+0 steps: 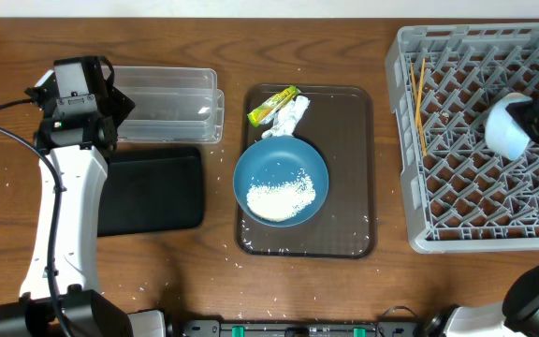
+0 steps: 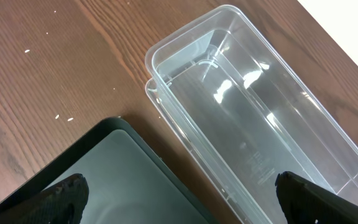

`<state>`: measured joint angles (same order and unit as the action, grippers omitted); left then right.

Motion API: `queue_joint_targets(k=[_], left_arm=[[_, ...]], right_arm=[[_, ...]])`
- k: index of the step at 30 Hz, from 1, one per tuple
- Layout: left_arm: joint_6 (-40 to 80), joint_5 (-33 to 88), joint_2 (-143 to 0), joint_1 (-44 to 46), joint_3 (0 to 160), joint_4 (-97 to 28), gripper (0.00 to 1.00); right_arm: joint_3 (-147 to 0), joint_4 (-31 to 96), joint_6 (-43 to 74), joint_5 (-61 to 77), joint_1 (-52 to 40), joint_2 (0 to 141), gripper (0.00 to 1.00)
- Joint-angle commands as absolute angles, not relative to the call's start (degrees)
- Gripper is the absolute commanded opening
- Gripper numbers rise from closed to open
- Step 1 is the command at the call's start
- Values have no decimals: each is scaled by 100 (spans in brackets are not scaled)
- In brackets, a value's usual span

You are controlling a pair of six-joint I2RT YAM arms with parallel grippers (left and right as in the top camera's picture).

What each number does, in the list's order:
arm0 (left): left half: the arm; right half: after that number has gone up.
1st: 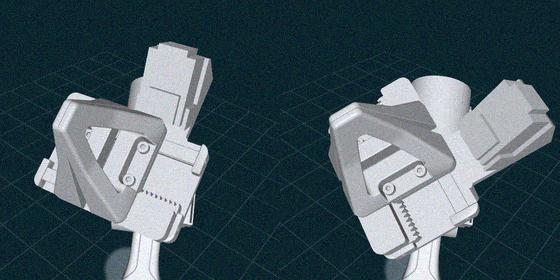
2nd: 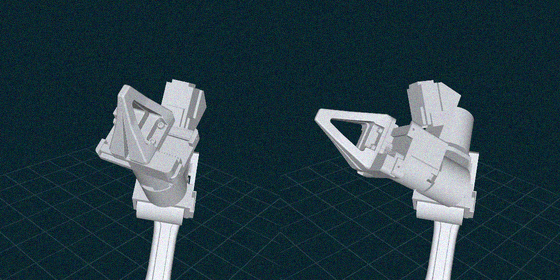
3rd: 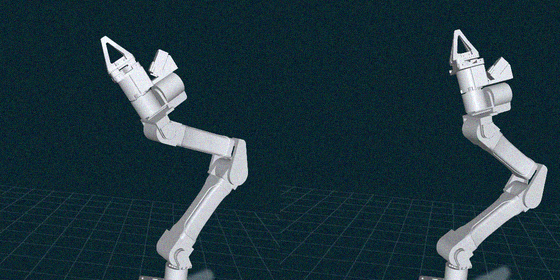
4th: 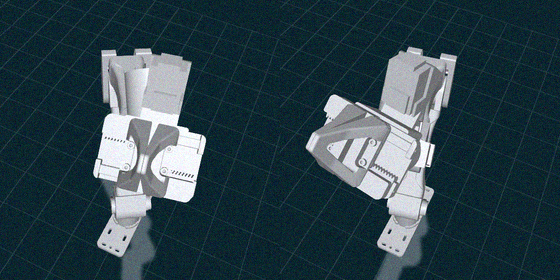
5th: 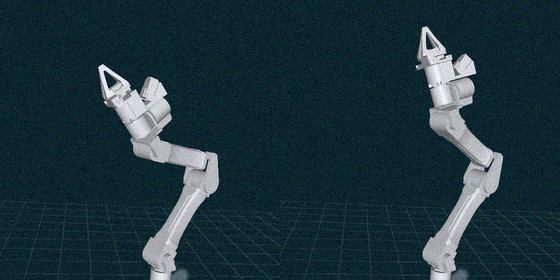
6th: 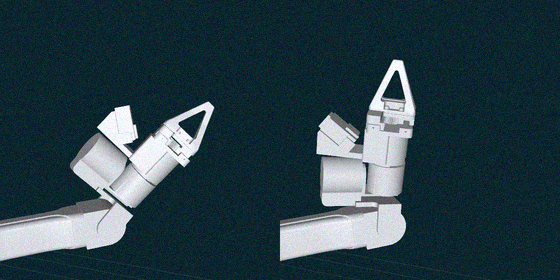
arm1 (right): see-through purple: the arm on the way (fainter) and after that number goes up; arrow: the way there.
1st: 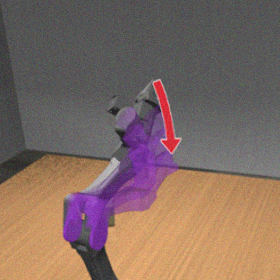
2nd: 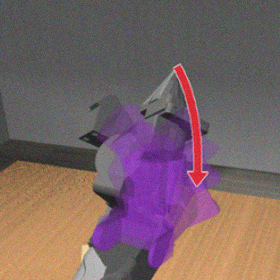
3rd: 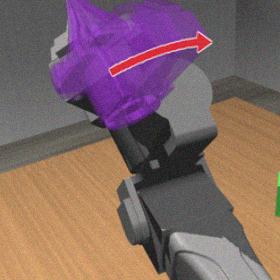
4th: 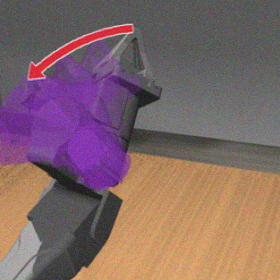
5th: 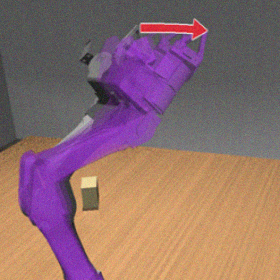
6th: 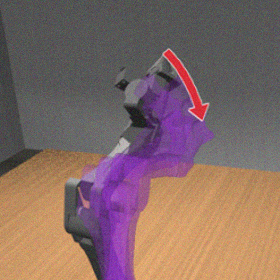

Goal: Sort waste into correct bins and load items into the dishwasher rack
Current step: 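Lift the light-blue bowl and carry it right over the dish rack, then lower the bowl upside down into the rack and open the right gripper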

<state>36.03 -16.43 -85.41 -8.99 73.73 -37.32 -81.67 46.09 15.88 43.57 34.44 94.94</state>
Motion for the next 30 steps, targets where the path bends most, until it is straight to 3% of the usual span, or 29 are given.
queue_joint_targets(k=[1, 14, 30], left_arm=[[3629, -1653, -8584, -926, 7338, -3750, 99], [3629, -1653, -8584, -926, 7338, -3750, 99], [3629, -1653, -8584, -926, 7338, -3750, 99]], right_arm=[[-7889, 4353, 1584, 5216, 3691, 9485, 1], [-7142, 3430, 1844, 6034, 3988, 9485, 1], [-7140, 4012, 1420, 4965, 4294, 9485, 2]])
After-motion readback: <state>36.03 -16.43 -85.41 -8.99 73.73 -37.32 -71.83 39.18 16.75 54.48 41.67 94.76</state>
